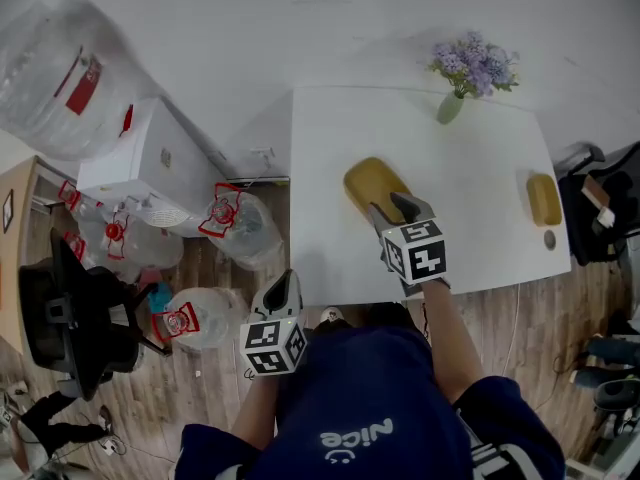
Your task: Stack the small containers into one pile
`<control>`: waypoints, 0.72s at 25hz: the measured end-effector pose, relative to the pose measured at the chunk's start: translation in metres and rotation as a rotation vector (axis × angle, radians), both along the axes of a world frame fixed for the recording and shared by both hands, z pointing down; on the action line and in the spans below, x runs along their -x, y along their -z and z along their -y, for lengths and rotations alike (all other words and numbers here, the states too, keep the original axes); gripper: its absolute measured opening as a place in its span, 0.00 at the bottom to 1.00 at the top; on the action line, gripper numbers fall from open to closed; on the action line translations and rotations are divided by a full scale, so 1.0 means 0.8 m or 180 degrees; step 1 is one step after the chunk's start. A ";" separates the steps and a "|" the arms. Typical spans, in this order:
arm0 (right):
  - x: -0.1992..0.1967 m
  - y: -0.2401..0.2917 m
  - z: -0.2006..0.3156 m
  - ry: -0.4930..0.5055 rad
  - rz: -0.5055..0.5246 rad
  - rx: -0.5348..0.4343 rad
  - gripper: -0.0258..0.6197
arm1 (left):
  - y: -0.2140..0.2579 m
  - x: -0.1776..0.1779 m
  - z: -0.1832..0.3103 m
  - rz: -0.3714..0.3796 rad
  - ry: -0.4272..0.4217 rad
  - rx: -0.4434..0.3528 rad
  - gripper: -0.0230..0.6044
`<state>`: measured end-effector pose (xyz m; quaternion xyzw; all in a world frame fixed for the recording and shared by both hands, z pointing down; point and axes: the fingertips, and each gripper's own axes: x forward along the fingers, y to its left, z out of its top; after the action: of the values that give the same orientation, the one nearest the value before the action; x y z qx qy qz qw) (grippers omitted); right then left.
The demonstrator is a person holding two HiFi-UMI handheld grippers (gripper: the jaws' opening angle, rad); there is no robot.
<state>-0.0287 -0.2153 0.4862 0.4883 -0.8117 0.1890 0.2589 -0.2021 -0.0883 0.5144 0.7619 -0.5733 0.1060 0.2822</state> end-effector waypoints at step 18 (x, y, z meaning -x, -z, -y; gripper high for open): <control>-0.344 -0.002 -0.054 -0.1398 0.0139 -0.0283 0.29 | 0.030 -0.190 0.033 -0.0005 -0.0509 -0.0194 0.06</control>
<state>0.2468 -0.1720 0.4875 0.6600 -0.6989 0.2154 0.1721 -0.0500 -0.1149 0.4900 0.8136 -0.5133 0.1100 0.2500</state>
